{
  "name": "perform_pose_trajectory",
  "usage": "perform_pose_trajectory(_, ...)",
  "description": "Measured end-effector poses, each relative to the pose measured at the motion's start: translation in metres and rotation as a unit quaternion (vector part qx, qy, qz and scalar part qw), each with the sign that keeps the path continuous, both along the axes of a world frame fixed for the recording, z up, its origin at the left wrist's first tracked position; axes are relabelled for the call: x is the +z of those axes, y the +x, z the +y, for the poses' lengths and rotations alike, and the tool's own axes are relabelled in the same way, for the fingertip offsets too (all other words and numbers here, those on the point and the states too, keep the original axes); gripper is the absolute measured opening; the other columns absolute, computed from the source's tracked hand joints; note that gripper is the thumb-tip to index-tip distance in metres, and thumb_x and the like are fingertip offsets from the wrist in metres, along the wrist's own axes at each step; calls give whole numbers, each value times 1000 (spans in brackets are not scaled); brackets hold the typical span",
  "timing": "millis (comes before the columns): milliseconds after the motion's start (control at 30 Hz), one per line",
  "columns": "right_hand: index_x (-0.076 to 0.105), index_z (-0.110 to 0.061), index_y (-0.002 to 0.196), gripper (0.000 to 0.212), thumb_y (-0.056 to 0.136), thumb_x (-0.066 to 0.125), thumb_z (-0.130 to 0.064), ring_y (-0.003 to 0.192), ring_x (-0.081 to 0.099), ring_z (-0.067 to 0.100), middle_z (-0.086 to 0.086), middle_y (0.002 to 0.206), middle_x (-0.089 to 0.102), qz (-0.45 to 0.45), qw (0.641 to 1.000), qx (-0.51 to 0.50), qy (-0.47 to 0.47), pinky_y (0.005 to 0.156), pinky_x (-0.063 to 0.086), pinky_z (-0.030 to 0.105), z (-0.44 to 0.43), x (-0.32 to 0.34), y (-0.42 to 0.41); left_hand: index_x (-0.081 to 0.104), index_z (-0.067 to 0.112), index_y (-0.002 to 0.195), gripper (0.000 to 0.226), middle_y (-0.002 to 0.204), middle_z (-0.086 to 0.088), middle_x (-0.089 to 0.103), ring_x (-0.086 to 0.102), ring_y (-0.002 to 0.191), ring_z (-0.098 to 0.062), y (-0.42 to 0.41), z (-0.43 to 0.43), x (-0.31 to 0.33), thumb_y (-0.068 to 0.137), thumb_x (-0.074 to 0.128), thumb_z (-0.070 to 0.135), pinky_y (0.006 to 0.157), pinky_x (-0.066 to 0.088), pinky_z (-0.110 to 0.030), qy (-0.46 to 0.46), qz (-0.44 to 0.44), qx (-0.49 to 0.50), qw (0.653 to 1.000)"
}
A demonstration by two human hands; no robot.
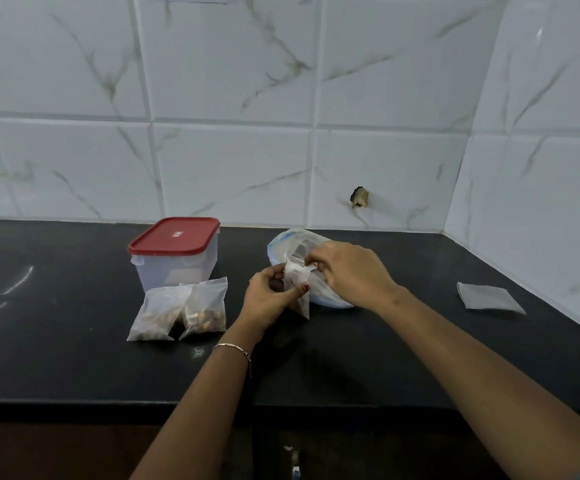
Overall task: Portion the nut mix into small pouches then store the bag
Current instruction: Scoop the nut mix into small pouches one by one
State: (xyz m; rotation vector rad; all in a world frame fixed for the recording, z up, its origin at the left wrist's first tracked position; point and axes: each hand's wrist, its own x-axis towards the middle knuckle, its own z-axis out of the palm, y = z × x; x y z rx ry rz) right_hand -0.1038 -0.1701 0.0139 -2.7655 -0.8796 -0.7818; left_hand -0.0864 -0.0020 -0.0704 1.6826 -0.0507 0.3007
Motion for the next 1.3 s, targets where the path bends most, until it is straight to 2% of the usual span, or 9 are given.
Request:
perform_pose_trajectory(200, 64, -34, 110, 26, 96, 45, -24, 95, 62, 17, -8, 107, 67, -17, 998, 17, 50, 66, 41, 29, -7, -8, 6, 58, 20, 119, 59, 118, -2, 61, 59, 105, -15, 2, -1, -1, 68, 87, 27, 91, 53, -34, 40, -25, 18, 999)
perform_pose_trajectory(333, 65, -25, 109, 25, 86, 60, -14, 78, 65, 20, -6, 102, 67, -98, 994, 53, -10, 54, 35, 26, -13, -5, 3, 57, 21, 110, 48, 108, 8, 63, 58, 104, -9, -2, -2, 4, 71, 85, 27, 87, 50, -27, 29, -27, 28, 999)
perform_pose_trajectory(467, 65, -17, 108, 50, 64, 80, -1, 56, 63, 20, -3, 96, 70, -166, 979, 88, -85, 41, 42, 24, -20, -2, 5, 58, 21, 109, 47, 106, 5, 65, 62, 102, -13, -1, -1, 5, 71, 84, 29, 88, 54, -32, 7, -23, 30, 999)
perform_pose_trajectory(700, 65, -18, 110, 41, 72, 75, -5, 56, 64, 25, -1, 92, 71, -172, 976, 110, -76, 41, 49, 31, -22, -9, 13, 59, 21, 111, 68, 108, -1, 69, 67, 101, -18, 0, 1, 2, 55, 87, 48, 89, 56, -44, -8, -9, 16, 1000)
perform_pose_trajectory(867, 63, -28, 106, 14, 96, 54, -25, 74, 57, 2, -15, 97, 60, -48, 989, 48, 129, 58, 42, 23, -21, -11, 13, 58, 23, 113, 65, 112, 0, 68, 65, 104, -17, 0, 2, 3, 59, 88, 44, 91, 55, -43, -8, 4, 13, 1000)
perform_pose_trajectory(967, 66, -30, 100, 11, 96, 57, -28, 69, 52, -3, -20, 89, 58, 63, 964, 31, 258, 61, 36, 19, -23, -13, 17, 57, 20, 119, 82, 114, 0, 67, 64, 106, -17, -1, 2, 4, 50, 85, 54, 92, 55, -43, -4, 6, 14, 1000)
perform_pose_trajectory(1067, 67, -28, 99, 10, 95, 59, -25, 73, 57, 2, -14, 93, 65, 85, 936, 52, 339, 63, 44, 23, -25, -13, 18, 57, 19, 120, 71, 114, 1, 67, 64, 106, -16, 0, 1, 4, 61, 86, 45, 93, 54, -42, 0, 3, 14, 1000)
perform_pose_trajectory(1167, 68, -23, 101, 12, 95, 57, -21, 72, 57, 5, -11, 94, 65, -24, 961, 64, 267, 62, 49, 27, -22, -15, 11, 58, 19, 116, 66, 111, 0, 68, 65, 104, -16, 0, 1, 3, 61, 87, 44, 91, 55, -42, -8, 5, 11, 1000)
perform_pose_trajectory(1300, 72, -15, 103, 26, 90, 50, -21, 67, 65, 18, -1, 98, 70, -234, 966, 108, -20, 53, 53, 30, -19, -27, 4, 58, 17, 118, 91, 111, -1, 69, 67, 103, -18, -1, 0, 4, 43, 86, 61, 92, 55, -42, -18, -3, 11, 1000)
